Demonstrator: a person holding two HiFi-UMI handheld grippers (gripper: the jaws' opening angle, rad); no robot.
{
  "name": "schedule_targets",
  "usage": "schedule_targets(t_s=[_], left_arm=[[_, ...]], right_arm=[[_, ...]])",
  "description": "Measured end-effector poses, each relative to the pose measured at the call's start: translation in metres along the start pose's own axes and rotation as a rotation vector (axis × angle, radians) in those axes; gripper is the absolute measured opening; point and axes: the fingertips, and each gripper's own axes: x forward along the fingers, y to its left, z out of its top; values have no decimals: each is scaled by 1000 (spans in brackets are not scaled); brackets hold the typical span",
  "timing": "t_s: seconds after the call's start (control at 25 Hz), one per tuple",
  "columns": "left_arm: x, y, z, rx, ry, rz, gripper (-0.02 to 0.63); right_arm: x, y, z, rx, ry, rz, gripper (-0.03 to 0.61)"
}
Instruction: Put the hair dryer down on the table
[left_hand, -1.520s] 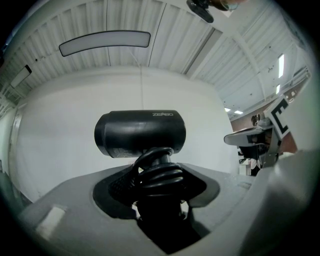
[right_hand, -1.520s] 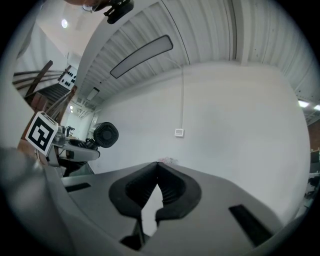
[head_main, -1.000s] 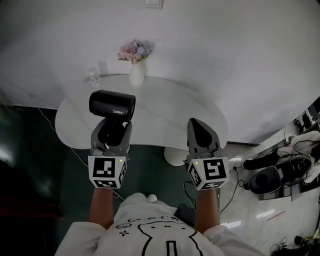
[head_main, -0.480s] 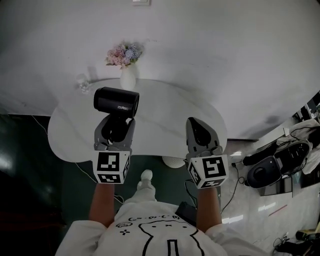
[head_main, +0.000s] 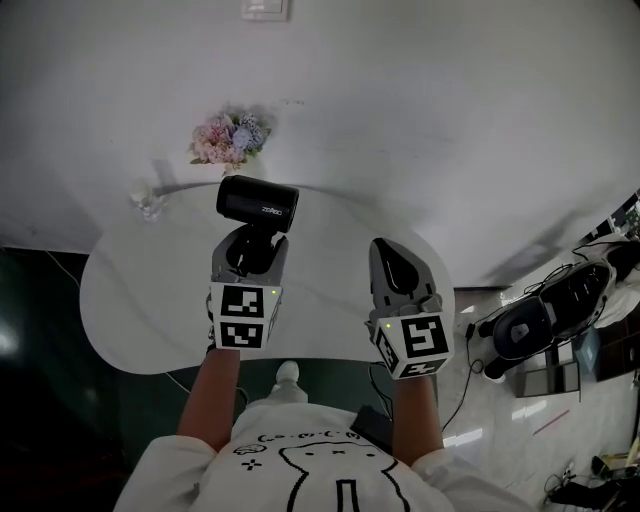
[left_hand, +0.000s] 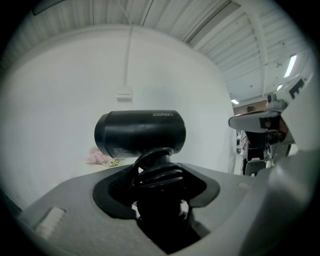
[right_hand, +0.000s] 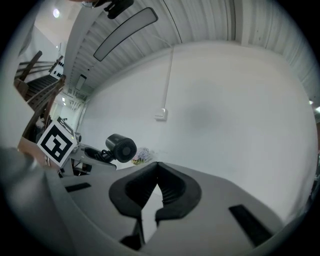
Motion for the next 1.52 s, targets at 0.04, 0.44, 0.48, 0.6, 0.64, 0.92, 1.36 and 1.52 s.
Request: schedule_targets(t_s=[0.04, 0.44, 0.48, 0.6, 0.64, 0.92, 1.36, 1.52], left_arm=[[14, 4, -3, -15, 19, -5, 247], [141, 33, -58, -137, 244, -46, 247], [151, 33, -64, -143, 263, -55, 247], [177, 36, -82, -153, 309, -70, 247], [185, 36, -87, -162, 322, -74, 247], [218, 25, -123, -268, 427, -98, 247], [262, 22, -168, -292, 566, -40, 247], [278, 24, -178, -311, 596, -20, 247]], right_arm=[[10, -3, -1, 0, 4, -3, 0], [100, -29, -35, 22, 118, -45, 0], [107, -30, -41, 25, 132, -47, 1], [121, -31, -58, 34, 176, -48, 0], [124, -31, -64, 41, 192, -48, 0], [141, -27, -95, 63, 262, -17, 1], [154, -33, -138, 70, 360, 35, 0], [161, -43, -145, 53, 374, 58, 1]])
